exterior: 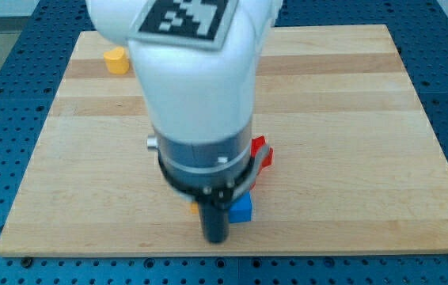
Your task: Push the green blocks into the yellow hexagon
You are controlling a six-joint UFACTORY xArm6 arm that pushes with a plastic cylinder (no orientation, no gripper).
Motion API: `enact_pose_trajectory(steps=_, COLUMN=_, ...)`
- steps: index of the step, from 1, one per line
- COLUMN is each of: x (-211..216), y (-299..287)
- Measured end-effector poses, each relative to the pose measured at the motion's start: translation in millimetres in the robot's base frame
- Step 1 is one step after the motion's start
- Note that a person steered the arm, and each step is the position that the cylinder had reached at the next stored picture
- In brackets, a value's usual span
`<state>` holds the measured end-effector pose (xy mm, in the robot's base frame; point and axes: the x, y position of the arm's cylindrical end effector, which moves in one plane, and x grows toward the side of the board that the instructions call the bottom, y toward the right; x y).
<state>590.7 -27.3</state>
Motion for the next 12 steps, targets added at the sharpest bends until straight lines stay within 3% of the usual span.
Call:
enact_pose_trajectory(steps=1, x=-35.1, y=-1.6)
enact_pose_trajectory(steps=2, x=-37.3, y=-1.6)
enact_pose_trajectory(steps=3, x=-79.8, y=-1.6)
enact_pose_trajectory(steps=4, x=-79.8, y=-3.1)
enact_pose_trajectory(steps=5, x=-105.5, y=-3.1)
enact_pose_trajectory(steps=8, x=-103.3, y=12.6)
enact_pose_trajectory(steps=9, x=-124.0, y=12.4)
enact_pose_trajectory(steps=10, x=-149.3, y=-1.1)
enact_pose_trajectory(steps=12, x=-146.5, y=-61.7)
